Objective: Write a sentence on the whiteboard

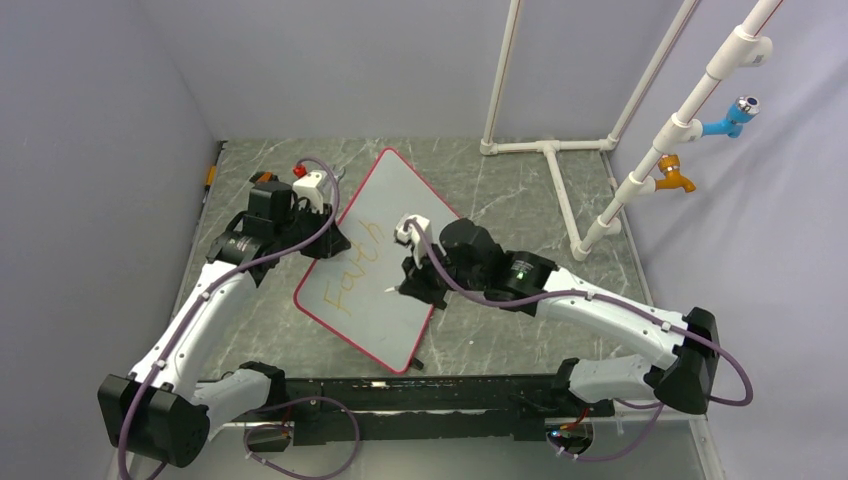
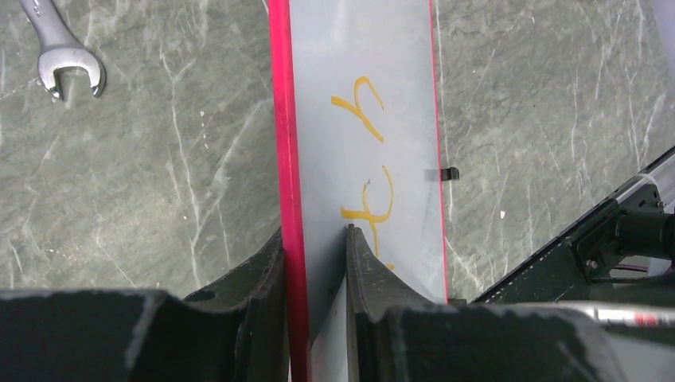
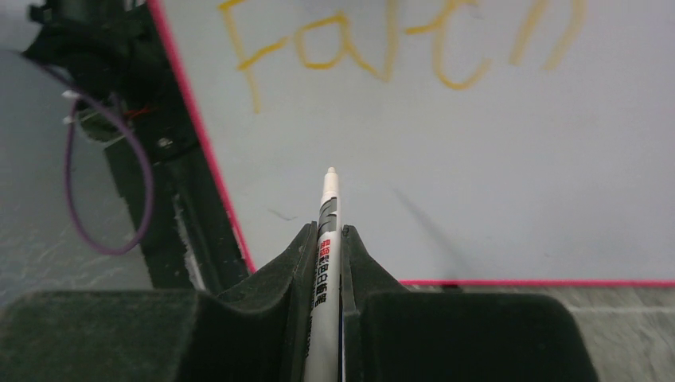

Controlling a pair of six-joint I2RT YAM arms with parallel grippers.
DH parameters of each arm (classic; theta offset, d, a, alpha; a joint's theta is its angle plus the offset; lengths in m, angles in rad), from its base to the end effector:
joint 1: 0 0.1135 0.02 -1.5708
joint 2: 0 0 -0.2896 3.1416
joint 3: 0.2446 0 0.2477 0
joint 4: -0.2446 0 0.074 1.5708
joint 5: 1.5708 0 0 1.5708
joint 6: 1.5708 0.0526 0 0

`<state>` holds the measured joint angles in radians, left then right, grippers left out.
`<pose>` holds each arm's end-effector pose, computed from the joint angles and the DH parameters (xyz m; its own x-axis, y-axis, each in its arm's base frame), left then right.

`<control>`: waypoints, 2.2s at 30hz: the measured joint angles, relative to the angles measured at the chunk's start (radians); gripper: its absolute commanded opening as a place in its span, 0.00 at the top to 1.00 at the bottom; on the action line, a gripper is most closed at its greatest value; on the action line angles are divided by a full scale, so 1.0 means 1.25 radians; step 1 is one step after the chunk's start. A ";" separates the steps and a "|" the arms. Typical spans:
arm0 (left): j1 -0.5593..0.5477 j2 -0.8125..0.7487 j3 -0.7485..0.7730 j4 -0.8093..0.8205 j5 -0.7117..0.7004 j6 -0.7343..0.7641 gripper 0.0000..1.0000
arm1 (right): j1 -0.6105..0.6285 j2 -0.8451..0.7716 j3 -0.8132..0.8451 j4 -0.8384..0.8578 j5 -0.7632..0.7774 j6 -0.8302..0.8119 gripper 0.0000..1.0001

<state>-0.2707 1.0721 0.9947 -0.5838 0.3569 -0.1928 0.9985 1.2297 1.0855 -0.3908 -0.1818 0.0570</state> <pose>0.2100 -0.0774 0.3333 -0.6797 0.0023 -0.7335 0.3933 0.8452 -0.3618 0.1424 0.2386 0.3471 -0.3276 -0.4050 -0.8536 -0.8938 0.4257 0.1410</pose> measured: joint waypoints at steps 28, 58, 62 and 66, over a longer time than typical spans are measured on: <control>0.003 0.014 0.008 0.002 0.015 0.013 1.00 | 0.161 0.141 -0.030 0.117 0.041 0.018 1.00; 0.005 0.014 0.008 -0.001 0.015 0.013 1.00 | 0.208 0.134 -0.062 0.115 0.039 0.021 1.00; 0.005 0.014 0.008 0.000 0.015 0.013 1.00 | 0.211 0.134 -0.062 0.113 0.057 0.027 1.00; 0.005 0.014 0.008 -0.001 0.015 0.014 1.00 | 0.212 0.134 -0.062 0.104 0.083 0.027 1.00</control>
<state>-0.2649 1.0893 1.0046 -0.5850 0.3759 -0.1753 1.2633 1.3968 1.0084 -0.2604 -0.0776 0.0910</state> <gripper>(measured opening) 0.265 0.143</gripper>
